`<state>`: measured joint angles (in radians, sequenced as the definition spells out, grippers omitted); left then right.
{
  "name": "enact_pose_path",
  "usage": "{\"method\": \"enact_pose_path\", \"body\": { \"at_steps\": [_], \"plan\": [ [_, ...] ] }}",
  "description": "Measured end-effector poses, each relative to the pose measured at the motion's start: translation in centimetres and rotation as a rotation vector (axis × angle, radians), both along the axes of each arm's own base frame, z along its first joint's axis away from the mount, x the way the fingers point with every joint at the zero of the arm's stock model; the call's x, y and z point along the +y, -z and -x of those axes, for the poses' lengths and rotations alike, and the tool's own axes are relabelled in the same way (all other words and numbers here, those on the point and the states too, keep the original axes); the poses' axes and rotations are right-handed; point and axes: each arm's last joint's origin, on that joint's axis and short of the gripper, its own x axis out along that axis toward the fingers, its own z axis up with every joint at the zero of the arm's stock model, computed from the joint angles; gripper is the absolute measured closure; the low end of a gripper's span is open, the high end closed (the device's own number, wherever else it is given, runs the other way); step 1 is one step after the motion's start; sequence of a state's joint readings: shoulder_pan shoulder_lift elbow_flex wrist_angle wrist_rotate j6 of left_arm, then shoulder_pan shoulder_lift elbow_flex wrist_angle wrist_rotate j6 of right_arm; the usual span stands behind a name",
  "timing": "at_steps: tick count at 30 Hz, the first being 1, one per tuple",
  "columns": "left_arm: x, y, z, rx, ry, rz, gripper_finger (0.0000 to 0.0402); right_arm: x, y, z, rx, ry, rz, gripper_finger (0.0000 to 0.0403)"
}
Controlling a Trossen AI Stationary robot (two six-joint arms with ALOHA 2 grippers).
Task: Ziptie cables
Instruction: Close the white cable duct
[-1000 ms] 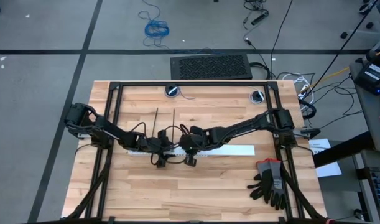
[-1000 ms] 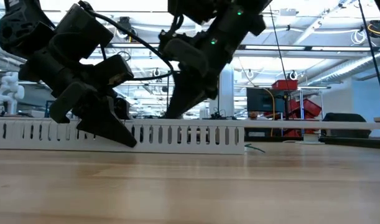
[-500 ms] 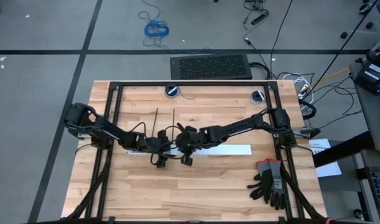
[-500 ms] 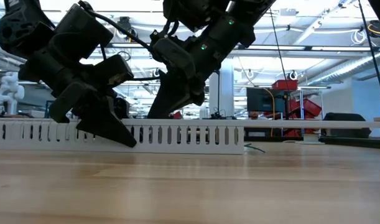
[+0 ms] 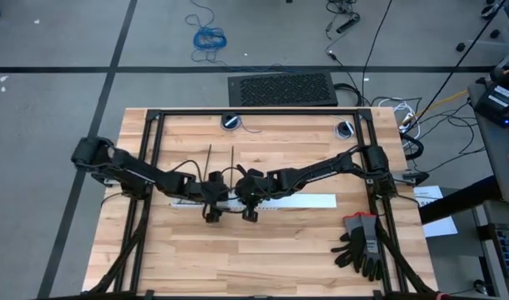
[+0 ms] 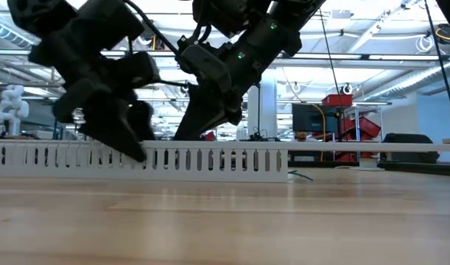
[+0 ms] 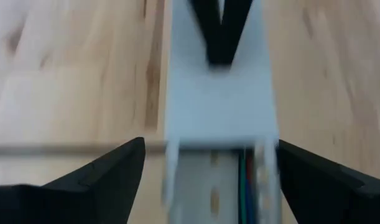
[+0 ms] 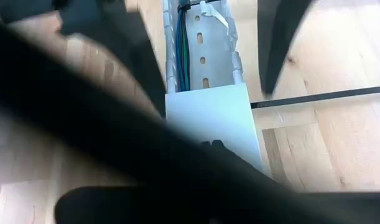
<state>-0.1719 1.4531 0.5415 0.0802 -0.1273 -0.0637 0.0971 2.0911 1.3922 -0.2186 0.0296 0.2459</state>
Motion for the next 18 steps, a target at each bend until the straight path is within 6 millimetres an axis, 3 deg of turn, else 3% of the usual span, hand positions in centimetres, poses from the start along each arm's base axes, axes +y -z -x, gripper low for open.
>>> {"method": "enact_pose_path", "body": {
  "at_steps": [7, 18],
  "plan": [
    [0.5, -0.6, 2.6, -0.006, -0.023, -0.009, 0.0061, 0.0, 0.0, 0.0, 0.004, -0.005, 0.0, 0.0403],
    [1.1, 2.5, 6.0, -0.272, -0.02, 0.033, 0.0061, 0.0, 0.1, 0.1, 0.015, -0.001, -0.005, 0.0403]
  ]
}}
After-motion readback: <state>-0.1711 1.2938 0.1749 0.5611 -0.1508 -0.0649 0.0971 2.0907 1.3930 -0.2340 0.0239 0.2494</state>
